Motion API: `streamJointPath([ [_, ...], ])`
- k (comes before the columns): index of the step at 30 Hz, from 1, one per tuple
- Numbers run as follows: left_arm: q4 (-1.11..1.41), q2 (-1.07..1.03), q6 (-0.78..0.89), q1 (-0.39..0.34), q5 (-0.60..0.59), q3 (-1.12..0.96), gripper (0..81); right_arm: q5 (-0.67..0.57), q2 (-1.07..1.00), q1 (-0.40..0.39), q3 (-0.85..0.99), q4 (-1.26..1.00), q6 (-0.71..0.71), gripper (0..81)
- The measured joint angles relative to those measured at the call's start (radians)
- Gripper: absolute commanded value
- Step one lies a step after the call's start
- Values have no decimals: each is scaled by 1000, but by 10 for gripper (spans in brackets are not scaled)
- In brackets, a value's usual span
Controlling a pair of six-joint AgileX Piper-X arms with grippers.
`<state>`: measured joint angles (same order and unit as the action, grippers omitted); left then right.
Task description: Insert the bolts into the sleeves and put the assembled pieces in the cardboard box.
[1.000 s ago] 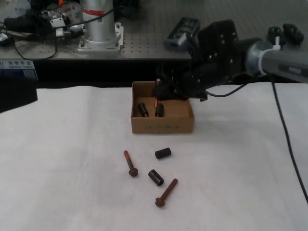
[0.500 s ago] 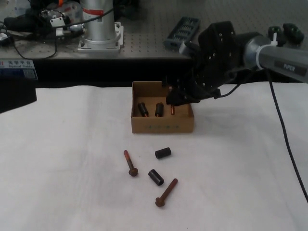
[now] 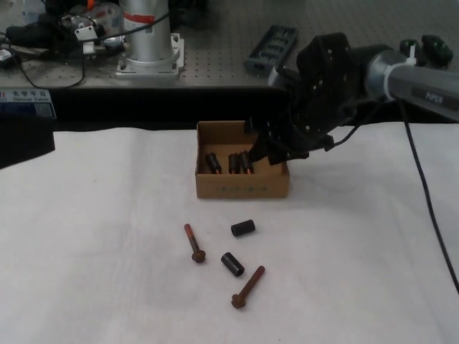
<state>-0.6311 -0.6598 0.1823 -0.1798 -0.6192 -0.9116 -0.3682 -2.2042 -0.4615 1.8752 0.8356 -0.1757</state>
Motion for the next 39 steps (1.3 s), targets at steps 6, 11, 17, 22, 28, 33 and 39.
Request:
streamJointPath([
  [6, 0, 0, 0, 0, 107, 0, 344, 32, 183, 0, 0, 190, 117, 321],
  [11, 0, 0, 0, 0, 128, 0, 344, 43, 258, 0, 0, 217, 129, 321],
  [17, 0, -3, 0, 0, 129, 0, 344, 64, 433, 0, -49, 279, 155, 321],
  [22, -3, -8, 0, 0, 129, 0, 344, 70, 543, -8, -172, 284, 161, 321],
  [28, -2, -11, 0, 0, 129, 0, 344, 73, 800, -53, -444, 275, 161, 321],
  [33, -2, -11, 0, 0, 129, 0, 344, 73, 993, -81, -723, 228, 161, 321],
  [39, -33, -13, 0, 0, 129, 0, 344, 76, 1239, -87, -958, 186, 127, 321],
])
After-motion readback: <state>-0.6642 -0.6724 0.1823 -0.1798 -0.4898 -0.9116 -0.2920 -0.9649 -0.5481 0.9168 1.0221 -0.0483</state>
